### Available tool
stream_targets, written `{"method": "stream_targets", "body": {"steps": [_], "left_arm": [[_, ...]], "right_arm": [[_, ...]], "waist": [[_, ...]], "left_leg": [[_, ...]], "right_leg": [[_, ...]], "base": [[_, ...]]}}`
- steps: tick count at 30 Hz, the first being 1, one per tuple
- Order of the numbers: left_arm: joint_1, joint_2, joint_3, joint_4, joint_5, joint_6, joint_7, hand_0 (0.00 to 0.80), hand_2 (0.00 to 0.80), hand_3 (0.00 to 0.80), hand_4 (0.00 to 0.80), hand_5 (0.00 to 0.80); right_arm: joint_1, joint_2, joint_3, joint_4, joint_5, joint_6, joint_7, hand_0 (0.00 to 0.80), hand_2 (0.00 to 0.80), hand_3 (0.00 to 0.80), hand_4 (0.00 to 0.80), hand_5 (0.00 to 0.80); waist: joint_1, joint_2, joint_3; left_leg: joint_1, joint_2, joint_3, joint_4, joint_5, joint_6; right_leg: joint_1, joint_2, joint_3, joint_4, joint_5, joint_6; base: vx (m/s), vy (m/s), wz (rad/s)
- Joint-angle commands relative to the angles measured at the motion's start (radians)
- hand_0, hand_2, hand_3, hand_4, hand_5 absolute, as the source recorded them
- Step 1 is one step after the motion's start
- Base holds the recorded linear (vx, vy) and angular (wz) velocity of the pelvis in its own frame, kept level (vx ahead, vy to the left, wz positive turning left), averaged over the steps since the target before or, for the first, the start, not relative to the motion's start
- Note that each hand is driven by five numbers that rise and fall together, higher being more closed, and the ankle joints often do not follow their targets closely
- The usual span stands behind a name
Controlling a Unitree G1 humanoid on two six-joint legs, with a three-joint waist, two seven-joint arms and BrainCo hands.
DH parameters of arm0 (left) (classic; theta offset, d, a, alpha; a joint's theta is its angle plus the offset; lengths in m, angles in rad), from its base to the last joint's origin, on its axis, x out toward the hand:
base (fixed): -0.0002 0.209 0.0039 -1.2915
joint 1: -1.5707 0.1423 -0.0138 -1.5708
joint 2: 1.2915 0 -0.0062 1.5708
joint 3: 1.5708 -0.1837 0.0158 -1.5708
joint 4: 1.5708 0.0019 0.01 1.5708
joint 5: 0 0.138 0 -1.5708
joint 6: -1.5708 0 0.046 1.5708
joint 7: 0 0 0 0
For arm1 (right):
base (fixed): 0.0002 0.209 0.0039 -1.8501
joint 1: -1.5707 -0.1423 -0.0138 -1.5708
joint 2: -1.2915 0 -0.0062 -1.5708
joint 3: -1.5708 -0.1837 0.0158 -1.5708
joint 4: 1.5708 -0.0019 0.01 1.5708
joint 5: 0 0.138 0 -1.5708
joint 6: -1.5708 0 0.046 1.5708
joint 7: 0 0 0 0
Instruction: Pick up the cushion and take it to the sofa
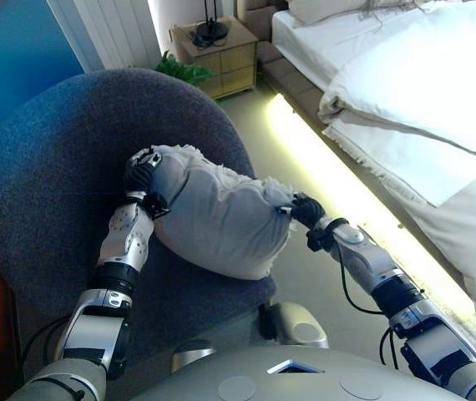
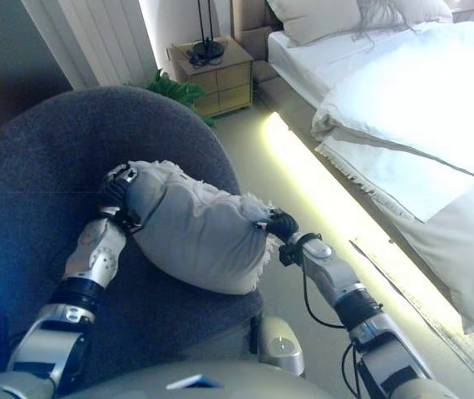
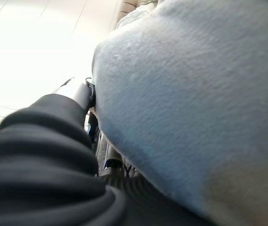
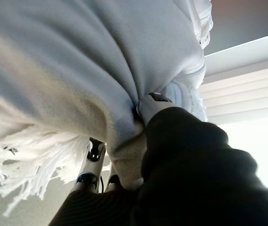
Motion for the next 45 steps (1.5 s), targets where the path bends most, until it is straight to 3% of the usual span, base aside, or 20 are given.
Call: {"method": "stream_targets", "body": {"steps": [1, 8, 13, 18, 22, 24, 25, 30, 35, 45], "left_arm": [[-0.106, -0.035, -0.084, -0.056, 0.006, -0.076, -0.037, 0.8, 0.8, 0.8, 0.8, 0.8], [-0.228, -0.022, -0.117, 0.036, 0.008, -0.092, 0.002, 0.8, 0.8, 0.8, 0.8, 0.8], [-0.323, 0.011, -0.131, 0.098, -0.024, -0.097, 0.014, 0.8, 0.8, 0.8, 0.8, 0.8], [-0.343, -0.001, -0.128, 0.094, -0.024, -0.128, 0.029, 0.8, 0.8, 0.8, 0.8, 0.8], [-0.361, -0.023, -0.138, 0.065, -0.019, -0.143, 0.03, 0.8, 0.8, 0.8, 0.8, 0.8], [-0.401, -0.021, -0.158, 0.072, -0.028, -0.147, 0.037, 0.8, 0.8, 0.8, 0.8, 0.8], [-0.415, -0.018, -0.164, 0.075, -0.025, -0.144, 0.04, 0.8, 0.8, 0.8, 0.8, 0.8], [-0.451, 0.01, -0.171, 0.084, 0.012, -0.12, 0.048, 0.8, 0.8, 0.8, 0.8, 0.8], [-0.516, 0.011, -0.182, 0.118, 0.011, -0.097, 0.061, 0.8, 0.8, 0.8, 0.8, 0.8], [-0.653, 0.035, -0.215, 0.232, 0.027, -0.071, 0.063, 0.8, 0.8, 0.8, 0.8, 0.8]], "right_arm": [[-0.11, 0.123, 0.001, -0.086, 0.069, -0.051, 0.01, 0.8, 0.8, 0.8, 0.8, 0.8], [-0.193, 0.142, 0.032, -0.031, 0.046, -0.07, -0.018, 0.8, 0.8, 0.8, 0.8, 0.8], [-0.278, 0.13, 0.04, -0.031, 0.076, -0.063, -0.042, 0.8, 0.8, 0.8, 0.8, 0.8], [-0.301, 0.115, 0.038, -0.048, 0.078, -0.07, -0.046, 0.8, 0.8, 0.8, 0.8, 0.8], [-0.292, 0.095, 0.003, -0.082, 0.064, -0.09, -0.052, 0.8, 0.8, 0.8, 0.8, 0.8], [-0.309, 0.087, -0.008, -0.094, 0.06, -0.093, -0.06, 0.8, 0.8, 0.8, 0.8, 0.8], [-0.322, 0.079, -0.01, -0.098, 0.066, -0.085, -0.065, 0.8, 0.8, 0.8, 0.8, 0.8], [-0.365, 0.056, -0.011, -0.079, 0.096, -0.066, -0.037, 0.8, 0.8, 0.8, 0.8, 0.8], [-0.416, 0.075, 0.008, -0.039, 0.1, -0.065, -0.041, 0.8, 0.8, 0.8, 0.8, 0.8], [-0.534, 0.093, 0.029, 0.058, 0.134, -0.072, -0.129, 0.8, 0.8, 0.8, 0.8, 0.8]], "waist": [[0.013, -0.021, 0.024], [0.017, -0.011, 0.102], [0.005, 0.001, 0.15], [-0.005, 0.018, 0.184], [-0.034, 0.023, 0.212], [-0.047, 0.024, 0.228], [-0.05, 0.031, 0.24], [-0.052, 0.029, 0.264], [-0.049, 0.027, 0.28], [-0.056, 0.028, 0.266]], "left_leg": [[-0.106, -0.043, -0.029, 0.188, -0.084, 0.112], [-0.191, -0.034, -0.064, 0.231, -0.077, 0.101], [-0.227, -0.028, -0.083, 0.289, -0.111, 0.097], [-0.287, -0.017, -0.056, 0.396, -0.165, 0.096], [-0.34, 0.082, 0.049, 0.506, -0.204, 0.089], [-0.392, 0.103, 0.056, 0.558, -0.215, 0.084], [-0.401, 0.113, 0.046, 0.593, -0.25, 0.078], [-0.443, 0.133, 0.04, 0.693, -0.292, 0.077], [-0.472, 0.143, 0.029, 0.717, -0.293, 0.065], [-0.422, 0.148, 0.02, 0.623, -0.247, 0.041]], "right_leg": [[-0.104, -0.085, 0.04, 0.063, 0.08, 0.165], [-0.203, -0.087, 0.037, 0.122, 0.108, 0.17], [-0.271, -0.101, 0.036, 0.197, 0.085, 0.16], [-0.337, -0.116, 0.041, 0.311, 0.037, 0.146], [-0.371, -0.161, 0.034, 0.412, -0.03, 0.132], [-0.388, -0.173, 0.041, 0.439, -0.046, 0.126], [-0.393, -0.171, 0.055, 0.474, -0.077, 0.138], [-0.426, -0.161, 0.092, 0.536, -0.113, 0.139], [-0.435, -0.158, 0.102, 0.543, -0.135, 0.145], [-0.406, -0.148, 0.101, 0.486, -0.127, 0.157]], "base": [[0.151, -0.098, 0.04], [-0.046, -0.088, 0.04], [-0.041, -0.027, 0.1], [-0.033, 0.007, 0.05], [-0.106, -0.029, 0.25], [-0.136, 0.006, 0.56], [-0.025, 0.032, 0.21], [0.008, 0.014, -0.08], [-0.018, -0.019, 0.01], [0.043, -0.018, -0.01]]}}
